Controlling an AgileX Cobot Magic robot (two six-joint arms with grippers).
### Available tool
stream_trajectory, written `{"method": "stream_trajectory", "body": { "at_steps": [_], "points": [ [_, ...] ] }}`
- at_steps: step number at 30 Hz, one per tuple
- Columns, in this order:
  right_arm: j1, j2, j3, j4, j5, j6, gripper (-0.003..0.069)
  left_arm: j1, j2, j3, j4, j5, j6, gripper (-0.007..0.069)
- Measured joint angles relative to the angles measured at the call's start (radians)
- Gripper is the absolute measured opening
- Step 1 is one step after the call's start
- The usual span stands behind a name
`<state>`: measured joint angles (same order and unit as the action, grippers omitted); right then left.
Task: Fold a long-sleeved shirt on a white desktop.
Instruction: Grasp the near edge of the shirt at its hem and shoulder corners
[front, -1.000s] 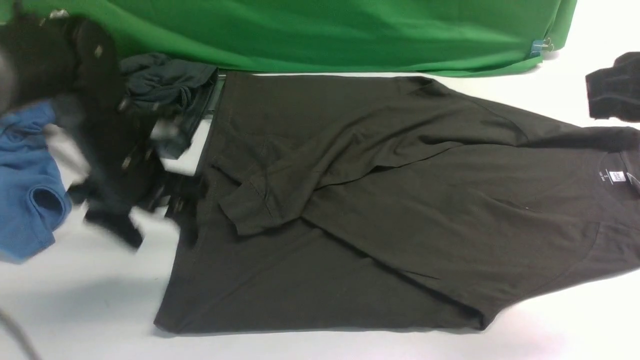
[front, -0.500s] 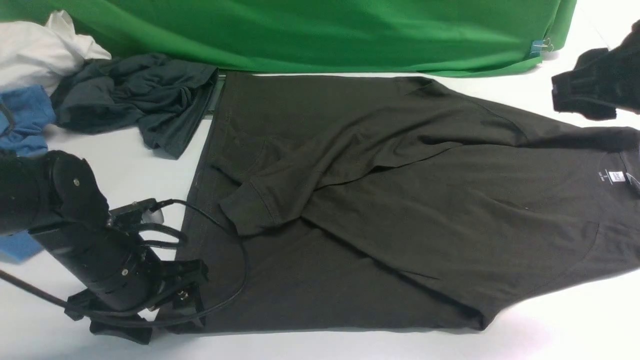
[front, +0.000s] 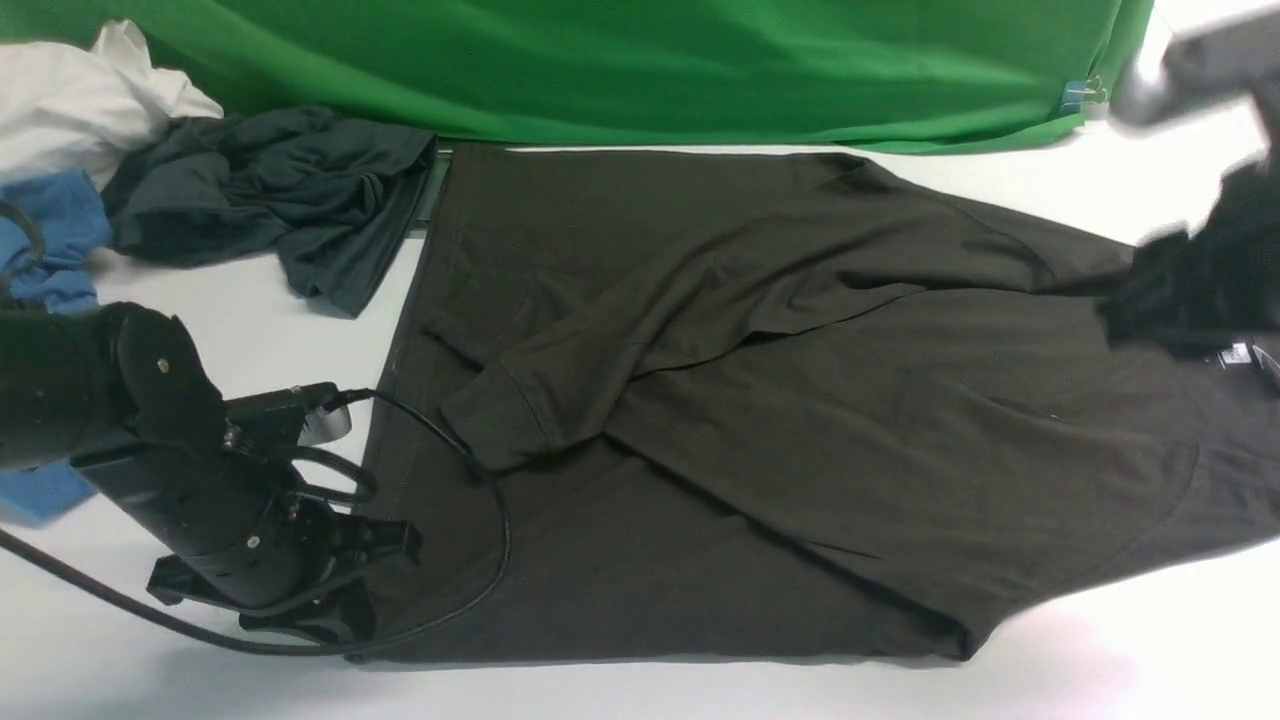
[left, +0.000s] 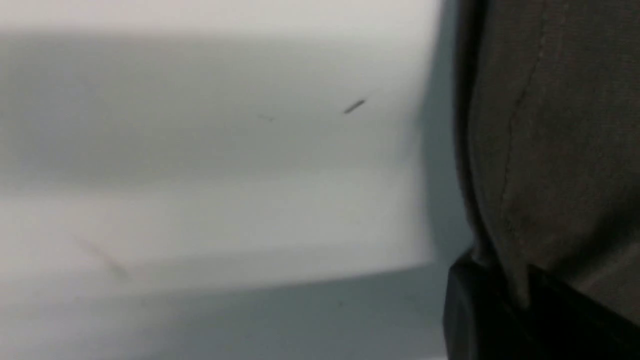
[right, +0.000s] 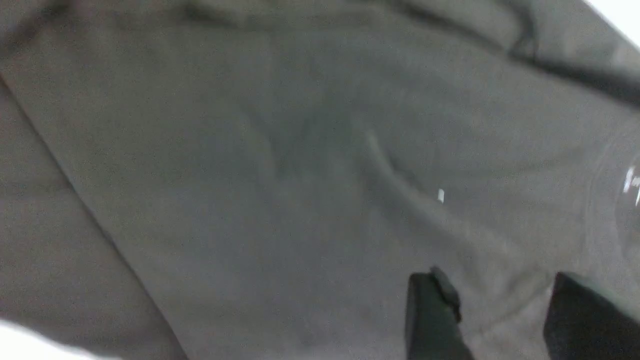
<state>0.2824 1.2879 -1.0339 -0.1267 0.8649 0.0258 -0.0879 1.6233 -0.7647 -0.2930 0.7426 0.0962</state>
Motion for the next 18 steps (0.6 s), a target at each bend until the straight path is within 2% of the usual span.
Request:
{"method": "stream_trajectory", "body": {
  "at_steps": [2,5,10,12,17,18],
  "points": [
    [0.000,0.004,0.036,-0.002,0.041,-0.088,0.0342,0.000,-0.048,0.003,0.030,0.013,-0.003,0.0042],
    [0.000,0.010,0.044,-0.002,0.094,-0.137,0.0342,0.000,-0.103,0.004,0.047,0.034,-0.017,0.0042],
    [0.000,0.017,0.053,0.013,0.186,-0.334,0.0342,0.000,-0.263,0.018,0.121,0.076,-0.056,0.0041],
    [0.000,0.019,0.066,0.013,0.192,-0.391,0.0342,0.000,-0.287,0.026,0.134,0.081,-0.062,0.0042],
    [-0.010,0.027,0.189,-0.079,0.144,-0.516,0.0342,0.000,-0.340,0.038,0.171,0.101,-0.084,0.0042],
    [-0.014,0.037,0.253,-0.095,0.107,-0.593,0.0342,0.000,-0.343,0.038,0.172,0.102,-0.087,0.0042]
  ]
}}
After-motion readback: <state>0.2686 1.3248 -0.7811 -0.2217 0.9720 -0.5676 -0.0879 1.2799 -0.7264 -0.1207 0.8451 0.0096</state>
